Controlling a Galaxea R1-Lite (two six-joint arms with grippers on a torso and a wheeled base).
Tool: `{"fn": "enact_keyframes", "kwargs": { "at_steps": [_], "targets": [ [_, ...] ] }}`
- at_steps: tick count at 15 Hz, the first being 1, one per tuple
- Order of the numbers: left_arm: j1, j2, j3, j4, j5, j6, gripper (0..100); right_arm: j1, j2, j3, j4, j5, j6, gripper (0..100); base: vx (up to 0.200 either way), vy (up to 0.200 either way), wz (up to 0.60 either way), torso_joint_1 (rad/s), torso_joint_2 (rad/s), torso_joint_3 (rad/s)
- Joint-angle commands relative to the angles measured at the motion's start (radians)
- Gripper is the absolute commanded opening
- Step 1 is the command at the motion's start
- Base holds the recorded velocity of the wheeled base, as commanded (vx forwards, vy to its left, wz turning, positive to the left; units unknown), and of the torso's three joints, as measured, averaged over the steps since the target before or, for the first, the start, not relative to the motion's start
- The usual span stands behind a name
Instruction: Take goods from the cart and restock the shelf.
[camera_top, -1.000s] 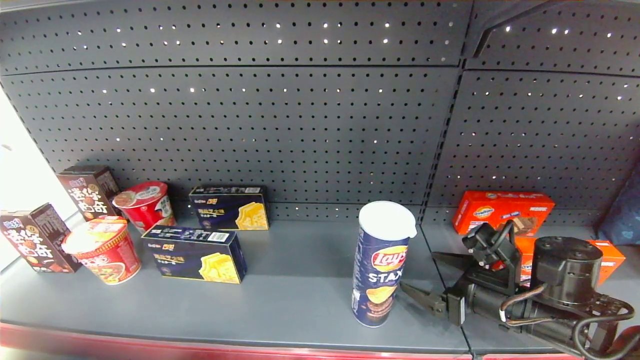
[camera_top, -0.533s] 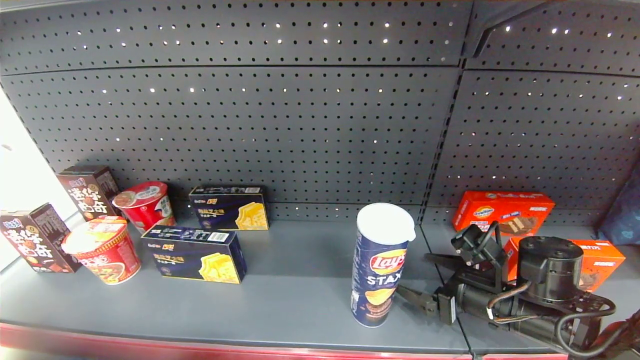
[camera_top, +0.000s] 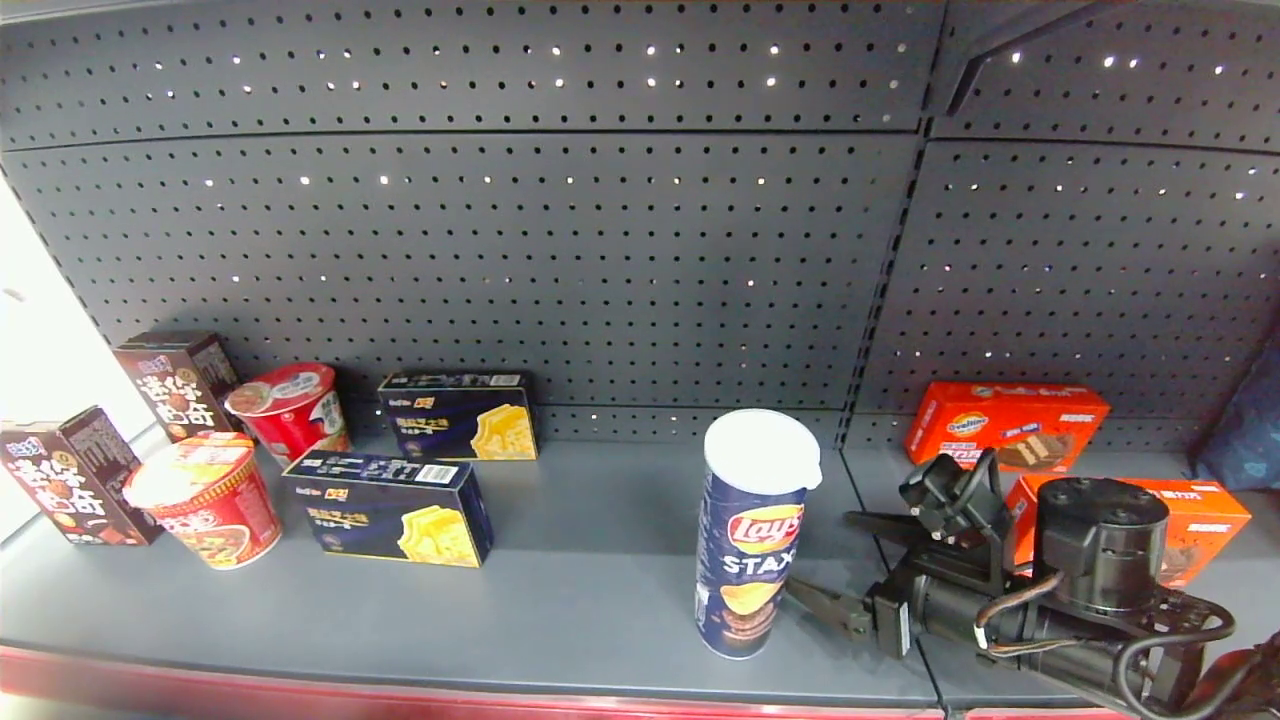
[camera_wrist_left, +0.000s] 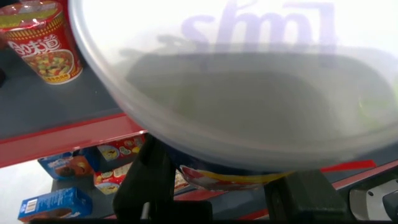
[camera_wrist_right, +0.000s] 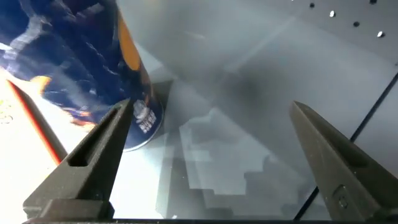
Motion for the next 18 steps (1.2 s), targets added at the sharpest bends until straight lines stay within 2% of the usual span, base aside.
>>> {"fn": "enact_keyframes", "kwargs": {
  "at_steps": [1, 3, 4, 5, 6, 7, 8, 9, 11, 12, 14, 16, 18],
  "targets": [
    [-0.001, 0.0, -0.004, 0.0, 0.0, 0.0, 0, 0.003, -0.049, 0.014, -0.002, 0.001, 0.0, 100, 0.0, 0.0, 0.0, 0.0, 0.0, 0.0],
    [0.001, 0.0, -0.019, -0.002, -0.001, 0.0, 0, 0.005, -0.131, 0.032, 0.004, -0.03, 0.001, 100, 0.0, 0.0, 0.0, 0.0, 0.0, 0.0],
    [-0.002, 0.002, -0.07, 0.001, -0.004, 0.002, 0, 0.003, -0.256, 0.057, 0.053, -0.098, 0.001, 100, 0.0, 0.0, 0.0, 0.0, 0.0, 0.0],
    [-0.01, 0.019, -0.108, 0.0, -0.009, 0.005, 0, 0.005, -0.37, 0.068, 0.148, -0.099, 0.001, 100, 0.0, 0.0, 0.0, 0.0, 0.0, 0.0],
    [-0.01, 0.019, -0.108, 0.0, -0.009, 0.005, 0, 0.005, -0.37, 0.068, 0.148, -0.099, 0.001, 100, 0.0, 0.0, 0.0, 0.0, 0.0, 0.0],
    [-0.068, 0.103, -0.185, 0.0, -0.026, 0.006, 0, 0.043, -0.516, 0.046, 0.338, -0.111, 0.001, 100, 0.0, 0.0, 0.0, 0.0, 0.0, 0.0],
    [-0.081, 0.135, -0.214, 0.0, -0.026, 0.008, 0, 0.058, -0.558, 0.04, 0.401, -0.134, 0.001, 100, 0.0, 0.0, 0.0, 0.0, 0.0, 0.0],
    [-0.116, 0.236, -0.3, 0.0, -0.026, 0.006, 0, 0.107, -0.651, 0.022, 0.538, -0.217, 0.001, 100, 0.0, 0.0, 0.0, 0.0, 0.0, 0.0],
    [-0.17, 0.397, -0.422, -0.002, -0.024, 0.006, 0, 0.176, -0.749, -0.001, 0.668, -0.305, 0.003, 100, 0.0, 0.0, 0.0, 0.0, 0.0, 0.0],
    [-0.188, 0.482, -0.461, -0.025, -0.024, 0.008, 0, 0.199, -0.767, 0.011, 0.691, -0.352, 0.009, 100, 0.0, 0.0, 0.0, 0.0, 0.0, 0.0],
    [-0.196, 0.62, -0.468, -0.151, -0.024, 0.02, 0, 0.247, -0.844, 0.049, 0.69, -0.409, 0.011, 100, 0.0, 0.0, 0.0, 0.0, 0.0, 0.0],
    [-0.229, 0.752, -0.471, -0.223, -0.029, 0.049, 0, 0.259, -0.925, 0.111, 0.694, -0.414, 0.03, 100, 0.0, 0.0, 0.0, 0.0, 0.0, 0.0],
    [-0.28, 0.855, -0.467, -0.267, -0.029, 0.063, 0, 0.258, -0.976, 0.135, 0.723, -0.414, 0.032, 100, 0.0, 0.0, 0.0, 0.0, 0.0, 0.0]
  ]
}}
